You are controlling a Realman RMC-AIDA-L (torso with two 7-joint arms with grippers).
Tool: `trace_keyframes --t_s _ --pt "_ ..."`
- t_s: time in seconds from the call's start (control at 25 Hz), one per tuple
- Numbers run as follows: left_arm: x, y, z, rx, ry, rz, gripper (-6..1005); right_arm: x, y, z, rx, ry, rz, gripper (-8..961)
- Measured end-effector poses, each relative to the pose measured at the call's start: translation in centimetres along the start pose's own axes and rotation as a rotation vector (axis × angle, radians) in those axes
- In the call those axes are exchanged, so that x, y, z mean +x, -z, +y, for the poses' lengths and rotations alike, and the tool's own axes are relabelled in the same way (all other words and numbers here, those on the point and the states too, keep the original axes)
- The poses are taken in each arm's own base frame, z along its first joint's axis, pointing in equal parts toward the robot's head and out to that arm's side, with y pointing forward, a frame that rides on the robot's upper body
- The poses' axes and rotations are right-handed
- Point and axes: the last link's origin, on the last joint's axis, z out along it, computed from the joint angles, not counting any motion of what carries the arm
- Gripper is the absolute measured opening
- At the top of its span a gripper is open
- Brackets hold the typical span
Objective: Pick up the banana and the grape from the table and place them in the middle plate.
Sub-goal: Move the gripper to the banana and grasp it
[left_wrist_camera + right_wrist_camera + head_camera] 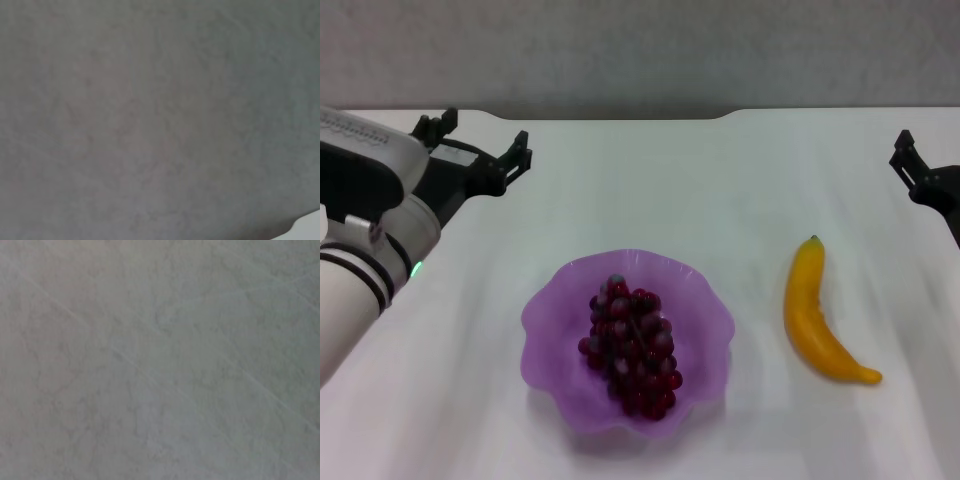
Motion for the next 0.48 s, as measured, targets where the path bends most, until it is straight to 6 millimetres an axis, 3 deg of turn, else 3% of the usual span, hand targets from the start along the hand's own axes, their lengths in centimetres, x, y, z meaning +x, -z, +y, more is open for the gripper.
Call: trace_keyframes --t_s 0.48 --pt "-1.6 -1.8 -3.0 0.076 0.174 0.004 880 -0.1 -0.1 0.2 -0.008 -0.02 -0.003 882"
